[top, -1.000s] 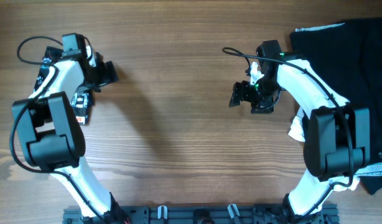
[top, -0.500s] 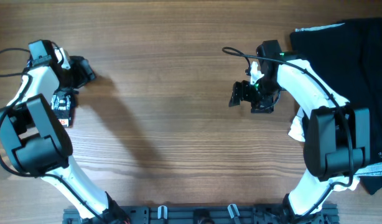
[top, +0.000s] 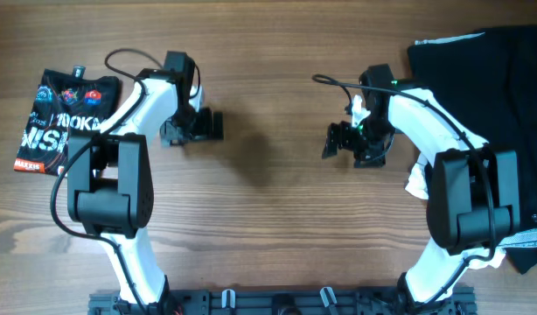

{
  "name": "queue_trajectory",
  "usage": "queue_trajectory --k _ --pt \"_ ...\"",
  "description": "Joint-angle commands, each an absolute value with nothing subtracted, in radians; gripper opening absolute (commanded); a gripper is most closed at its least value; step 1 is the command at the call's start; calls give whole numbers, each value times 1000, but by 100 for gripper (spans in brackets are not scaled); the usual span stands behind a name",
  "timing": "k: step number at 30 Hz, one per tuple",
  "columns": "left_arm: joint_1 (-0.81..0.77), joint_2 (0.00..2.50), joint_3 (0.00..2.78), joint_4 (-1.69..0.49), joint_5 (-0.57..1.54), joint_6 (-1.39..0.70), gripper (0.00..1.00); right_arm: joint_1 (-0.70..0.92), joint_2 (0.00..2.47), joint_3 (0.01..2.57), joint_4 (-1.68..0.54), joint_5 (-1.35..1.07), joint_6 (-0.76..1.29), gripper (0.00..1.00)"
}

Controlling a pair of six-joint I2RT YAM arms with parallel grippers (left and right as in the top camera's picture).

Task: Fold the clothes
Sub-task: 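Release the jersey at the upper left and withdraw the left gripper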

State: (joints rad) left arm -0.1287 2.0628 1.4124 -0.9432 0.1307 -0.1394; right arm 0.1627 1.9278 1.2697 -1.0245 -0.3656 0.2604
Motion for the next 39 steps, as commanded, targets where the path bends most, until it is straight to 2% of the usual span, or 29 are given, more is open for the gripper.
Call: queue_trajectory --k 1,5,9,13,17,20,24,28,32,39 --pt "-131 2130 1359 -1161 253 -240 100 167 1941 1240 -1073 -360 262 88" --pt "-144 2122 1353 -1269 254 -232 100 190 1930 1174 -1077 -360 265 86" --pt "-197 1958 1229 -1177 249 -253 100 239 1775 1008 -917 -344 354 86" --pt "-224 1614 979 -925 155 -345 100 308 1495 885 -754 -236 423 87" --pt "-224 1216 803 -762 71 -333 100 452 1238 857 -702 33 567 90" --pt "-224 988 746 -767 -10 -291 100 533 1121 857 -718 118 637 94" --pt "-224 770 738 -827 -45 -297 100 553 997 857 -839 167 675 98" --pt "-224 678 738 -830 -73 -296 100 553 852 857 -960 249 685 98" --pt "-224 693 738 -820 -91 -296 100 552 741 857 -961 390 683 100" --pt "-224 709 738 -827 -91 -296 100 553 818 857 -964 418 683 100"
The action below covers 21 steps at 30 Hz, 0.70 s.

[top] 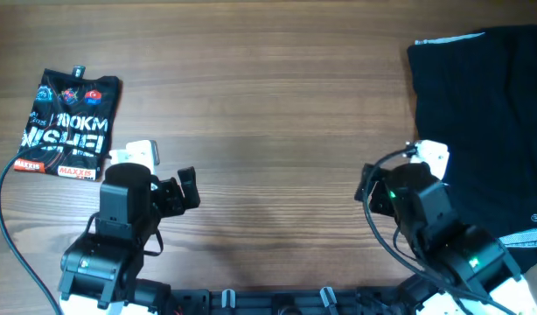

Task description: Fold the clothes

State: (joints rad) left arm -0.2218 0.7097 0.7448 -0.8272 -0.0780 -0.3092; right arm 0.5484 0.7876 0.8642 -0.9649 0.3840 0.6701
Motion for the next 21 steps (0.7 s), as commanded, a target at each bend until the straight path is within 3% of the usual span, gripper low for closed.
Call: queue_trajectory --k 1,6,17,21 --pt "-224 709 738 -827 -91 -296 100 552 842 857 -962 418 683 100" --pt "-224 709 738 -827 -91 -296 100 559 950 855 -958 413 683 100" --pt "-224 709 738 -827 -91 -296 100 509 685 692 -966 449 678 100" --pt "-224 709 738 -827 -91 -296 100 453 581 578 -780 447 638 100"
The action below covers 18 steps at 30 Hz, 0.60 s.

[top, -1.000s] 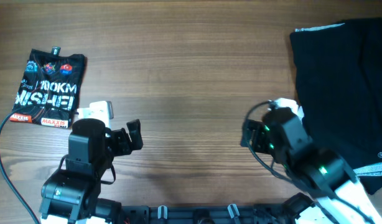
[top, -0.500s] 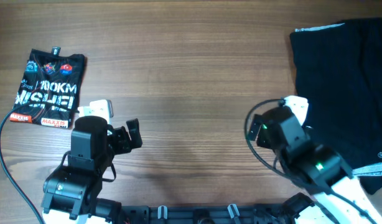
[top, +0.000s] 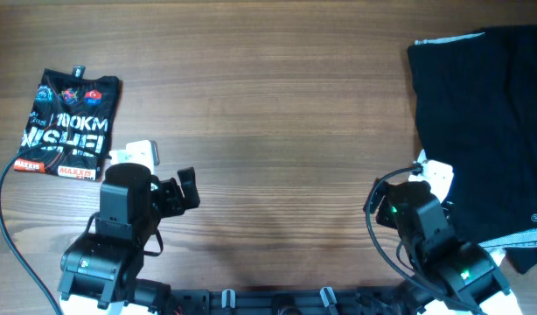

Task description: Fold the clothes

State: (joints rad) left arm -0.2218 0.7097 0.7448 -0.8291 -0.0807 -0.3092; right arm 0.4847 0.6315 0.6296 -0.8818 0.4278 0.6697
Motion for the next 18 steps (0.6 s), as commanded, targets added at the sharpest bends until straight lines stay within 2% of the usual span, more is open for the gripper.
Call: queue_trajectory --k 1,3,5,12,16,18 --pt "-224 709 738 -827 -91 -296 100 439 554 551 -684 436 548 100" --pt "-224 709 738 -827 -91 -296 100 398 488 495 -446 342 284 100" --pt "-224 709 738 -827 -91 -296 100 338 437 447 -315 244 188 100" --pt "-224 709 738 -827 -91 -296 100 241 234 228 -10 163 154 100" --pt "-224 709 738 -827 -91 -296 100 225 87 56 189 64 44 100" --pt "-224 709 738 -827 -91 -296 100 197 3 6 146 14 51 100"
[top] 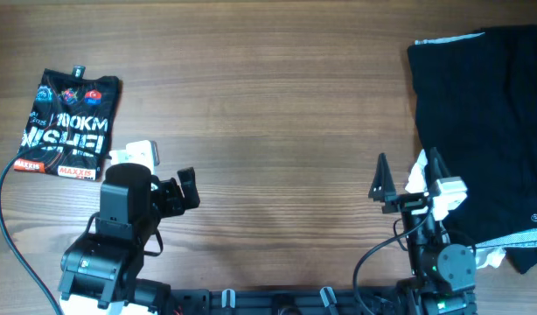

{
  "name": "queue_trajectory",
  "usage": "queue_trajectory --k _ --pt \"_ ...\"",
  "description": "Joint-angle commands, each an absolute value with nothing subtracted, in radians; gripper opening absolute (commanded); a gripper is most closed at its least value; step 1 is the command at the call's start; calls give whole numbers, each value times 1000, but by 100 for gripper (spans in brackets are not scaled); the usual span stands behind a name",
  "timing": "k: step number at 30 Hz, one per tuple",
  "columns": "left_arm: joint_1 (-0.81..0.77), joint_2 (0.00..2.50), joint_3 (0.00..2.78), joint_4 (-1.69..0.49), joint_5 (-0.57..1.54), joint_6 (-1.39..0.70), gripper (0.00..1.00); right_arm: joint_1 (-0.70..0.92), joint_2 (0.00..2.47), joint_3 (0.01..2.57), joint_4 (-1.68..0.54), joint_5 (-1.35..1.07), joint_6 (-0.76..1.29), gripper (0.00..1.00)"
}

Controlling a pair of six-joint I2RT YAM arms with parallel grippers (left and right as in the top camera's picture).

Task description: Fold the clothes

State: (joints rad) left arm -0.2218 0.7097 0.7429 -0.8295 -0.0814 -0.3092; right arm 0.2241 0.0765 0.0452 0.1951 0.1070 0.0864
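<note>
A folded black T-shirt with colourful print [67, 122] lies flat at the far left of the table. A heap of unfolded black clothes [487, 114] covers the right side. My right gripper [407, 171] is open, its two fingers spread wide and pointing away from the front edge. It stands right at the heap's left border, with nothing between the fingers. My left gripper [184, 189] is pulled back near the front edge, below and to the right of the folded shirt, and holds nothing. How its jaws stand is not clear from above.
Bits of white fabric [418, 174] show at the heap's left edge beside the right gripper, with more [493, 257] near the front right. Bare wooden table [268, 105] spans the middle. A black rail [277, 302] runs along the front edge.
The right arm has changed its pose. Its gripper now shows two widely spread fingers at the left border of the black heap. The left arm and both garments have not moved.
Both arms first reached out over the table, grippers facing each other near the middle. Then both were drawn back to the front edge. The right arm then sat closer to the black heap, and now its gripper stands open at the heap's edge.
</note>
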Motion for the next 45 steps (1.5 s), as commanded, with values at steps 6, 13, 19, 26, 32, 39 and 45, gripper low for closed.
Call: queue_trajectory --k 6,13,19,26,32,39,45 --pt "-224 709 738 -827 -91 -296 100 151 3 5 91 -63 -73 100" --pt "-224 709 738 -827 -91 -296 100 150 3 5 1 -40 -3 100" --pt "-224 709 738 -827 -91 -296 100 149 3 5 2 -61 -18 100" --pt "-224 709 738 -827 -91 -296 100 149 5 5 2 -60 -19 100" --pt "-224 709 738 -827 -91 -296 100 149 5 5 1 -60 -19 100" --pt "-224 709 738 -827 -91 -296 100 149 5 5 1 -61 -20 100" --pt "-224 664 738 -827 -91 -296 100 149 5 5 2 -61 -20 100"
